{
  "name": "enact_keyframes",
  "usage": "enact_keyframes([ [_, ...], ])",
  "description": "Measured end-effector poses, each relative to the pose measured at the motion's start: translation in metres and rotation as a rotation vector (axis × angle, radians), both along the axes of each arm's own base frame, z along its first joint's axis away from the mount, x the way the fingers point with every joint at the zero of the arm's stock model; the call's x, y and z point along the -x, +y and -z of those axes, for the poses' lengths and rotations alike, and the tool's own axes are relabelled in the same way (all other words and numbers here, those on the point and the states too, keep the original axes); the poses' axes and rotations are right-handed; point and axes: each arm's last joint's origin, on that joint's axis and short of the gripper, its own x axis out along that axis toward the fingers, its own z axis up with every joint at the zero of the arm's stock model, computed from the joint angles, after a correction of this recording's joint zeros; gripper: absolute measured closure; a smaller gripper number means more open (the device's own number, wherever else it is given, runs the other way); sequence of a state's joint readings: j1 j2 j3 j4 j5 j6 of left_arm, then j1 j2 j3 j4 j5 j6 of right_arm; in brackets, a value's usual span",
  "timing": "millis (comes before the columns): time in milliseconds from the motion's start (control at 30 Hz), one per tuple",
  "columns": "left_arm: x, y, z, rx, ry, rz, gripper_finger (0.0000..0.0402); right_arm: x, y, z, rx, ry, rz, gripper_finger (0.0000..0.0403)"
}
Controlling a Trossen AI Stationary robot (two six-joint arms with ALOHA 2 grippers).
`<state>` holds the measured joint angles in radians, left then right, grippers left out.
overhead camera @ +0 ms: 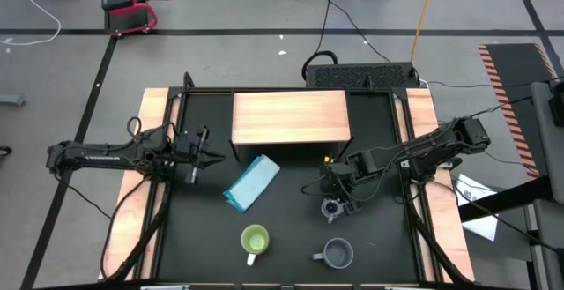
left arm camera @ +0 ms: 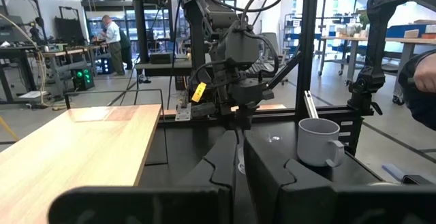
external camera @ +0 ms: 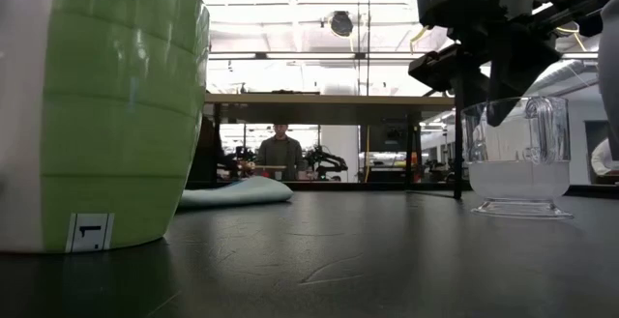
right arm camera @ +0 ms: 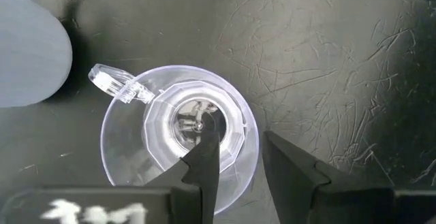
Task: Stack small to large cups/mugs on shelf
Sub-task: Put the transparent mug on the shelf
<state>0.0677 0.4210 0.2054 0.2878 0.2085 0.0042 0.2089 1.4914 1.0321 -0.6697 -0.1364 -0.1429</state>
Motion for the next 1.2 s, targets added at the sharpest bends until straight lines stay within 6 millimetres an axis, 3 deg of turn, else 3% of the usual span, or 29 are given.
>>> enact_keyframes([
  [1200, 0.0, 0.0, 0.0008, -0.02, 0.005, -0.002, 0.0371, 0.0, 0.0, 0.0, 0.008, -0.006, -0.024, 0.04],
])
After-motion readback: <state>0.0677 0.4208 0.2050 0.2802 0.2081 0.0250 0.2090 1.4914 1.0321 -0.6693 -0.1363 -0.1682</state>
